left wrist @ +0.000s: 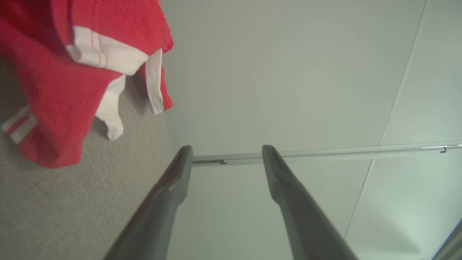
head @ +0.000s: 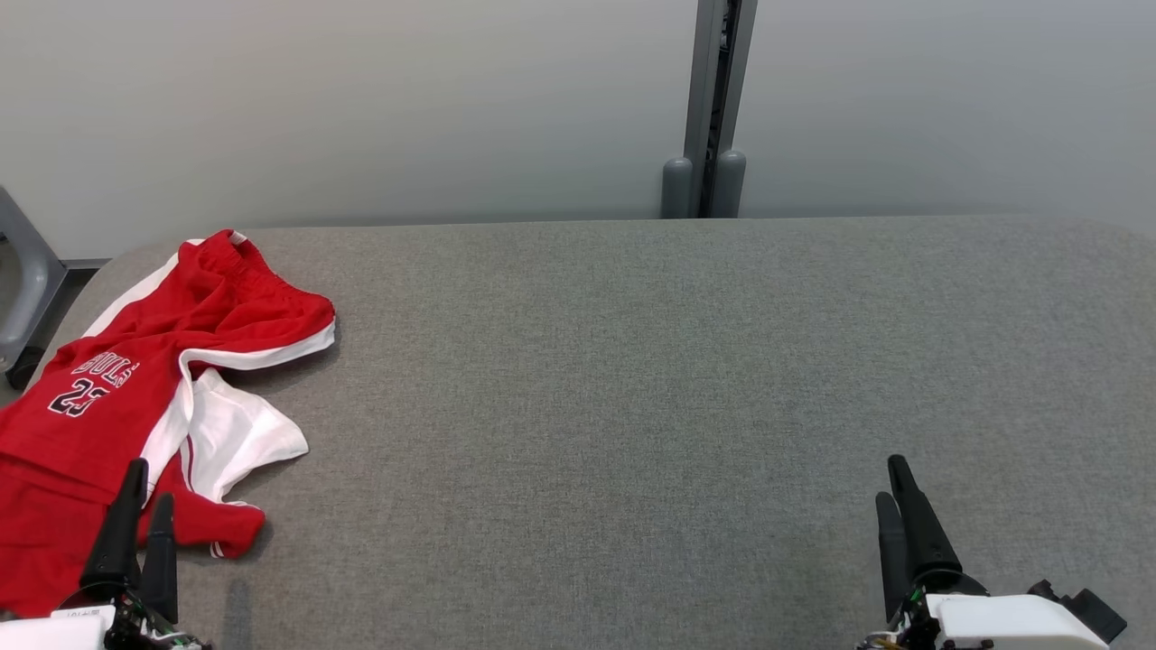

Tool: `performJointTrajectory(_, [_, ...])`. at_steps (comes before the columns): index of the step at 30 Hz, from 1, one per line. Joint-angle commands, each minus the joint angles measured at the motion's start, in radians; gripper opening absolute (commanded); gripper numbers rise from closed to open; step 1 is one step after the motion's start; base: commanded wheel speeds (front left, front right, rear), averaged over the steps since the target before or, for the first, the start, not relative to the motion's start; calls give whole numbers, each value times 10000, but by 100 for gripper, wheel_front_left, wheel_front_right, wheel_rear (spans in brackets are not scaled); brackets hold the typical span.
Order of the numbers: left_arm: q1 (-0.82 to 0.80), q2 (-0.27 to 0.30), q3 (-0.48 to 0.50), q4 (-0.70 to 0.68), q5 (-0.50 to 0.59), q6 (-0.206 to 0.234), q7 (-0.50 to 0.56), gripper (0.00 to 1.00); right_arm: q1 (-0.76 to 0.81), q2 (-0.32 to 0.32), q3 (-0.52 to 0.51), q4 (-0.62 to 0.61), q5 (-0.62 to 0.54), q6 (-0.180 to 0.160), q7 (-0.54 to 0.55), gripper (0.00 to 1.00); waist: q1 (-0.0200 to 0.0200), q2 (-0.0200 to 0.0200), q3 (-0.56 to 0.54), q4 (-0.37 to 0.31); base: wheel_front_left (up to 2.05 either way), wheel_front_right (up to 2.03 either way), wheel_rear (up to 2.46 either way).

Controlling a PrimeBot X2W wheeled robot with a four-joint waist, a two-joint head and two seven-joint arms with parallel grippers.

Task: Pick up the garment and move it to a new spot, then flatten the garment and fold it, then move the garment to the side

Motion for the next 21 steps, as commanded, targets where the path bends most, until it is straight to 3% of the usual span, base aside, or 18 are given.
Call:
performJointTrajectory(1, [-276,157,-160,-247,160,-5,-214,100,-317,-45,-73,-282,-50,33,-37,100,0,-1,1,1,0,0,0])
performJointTrajectory(14, [-364,203,-852,-463,1299,-8,-1374,100,-576,-67,-399,-498,-1049,38,-87,100,0,-1,2,5,0,0,0])
performJointTrajectory(21, [-439,224,-1069,-563,2467,-2,-1893,100,-736,-62,-591,-685,-1924,41,-100,100,0,-1,-5,-16,0,0,0])
